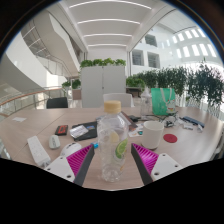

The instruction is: Pour water

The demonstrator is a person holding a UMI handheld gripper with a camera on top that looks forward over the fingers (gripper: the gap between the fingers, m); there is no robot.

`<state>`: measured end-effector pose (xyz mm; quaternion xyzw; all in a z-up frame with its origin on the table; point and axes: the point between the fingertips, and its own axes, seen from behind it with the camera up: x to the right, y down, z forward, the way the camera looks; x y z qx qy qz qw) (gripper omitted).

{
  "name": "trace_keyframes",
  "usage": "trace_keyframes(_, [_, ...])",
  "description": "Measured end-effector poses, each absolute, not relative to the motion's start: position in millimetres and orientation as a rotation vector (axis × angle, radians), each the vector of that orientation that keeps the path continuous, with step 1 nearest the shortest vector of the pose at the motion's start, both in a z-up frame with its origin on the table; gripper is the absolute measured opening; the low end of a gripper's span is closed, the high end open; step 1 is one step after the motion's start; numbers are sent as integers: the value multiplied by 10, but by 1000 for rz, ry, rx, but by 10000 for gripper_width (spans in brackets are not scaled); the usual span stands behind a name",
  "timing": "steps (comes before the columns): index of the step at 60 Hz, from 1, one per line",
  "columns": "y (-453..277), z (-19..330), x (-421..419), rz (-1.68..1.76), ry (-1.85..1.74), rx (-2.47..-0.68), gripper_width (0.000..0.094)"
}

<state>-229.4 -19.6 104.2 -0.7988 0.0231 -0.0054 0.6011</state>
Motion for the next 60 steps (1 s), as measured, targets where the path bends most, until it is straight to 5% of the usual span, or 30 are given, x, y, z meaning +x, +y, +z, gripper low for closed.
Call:
trace_keyframes(5, [86, 993, -2277, -4, 19, -1826, 789])
trace_keyframes(9, [249, 900, -2288, -1, -20, -1829, 542])
trace_keyframes(25, [474, 903, -2316, 50, -22, -1784, 338])
trace_keyframes(42, [943, 1451, -2258, 861, 624, -1788, 338])
trace_keyframes(60, [1246, 1897, -2021, 1780, 1418, -1292, 337])
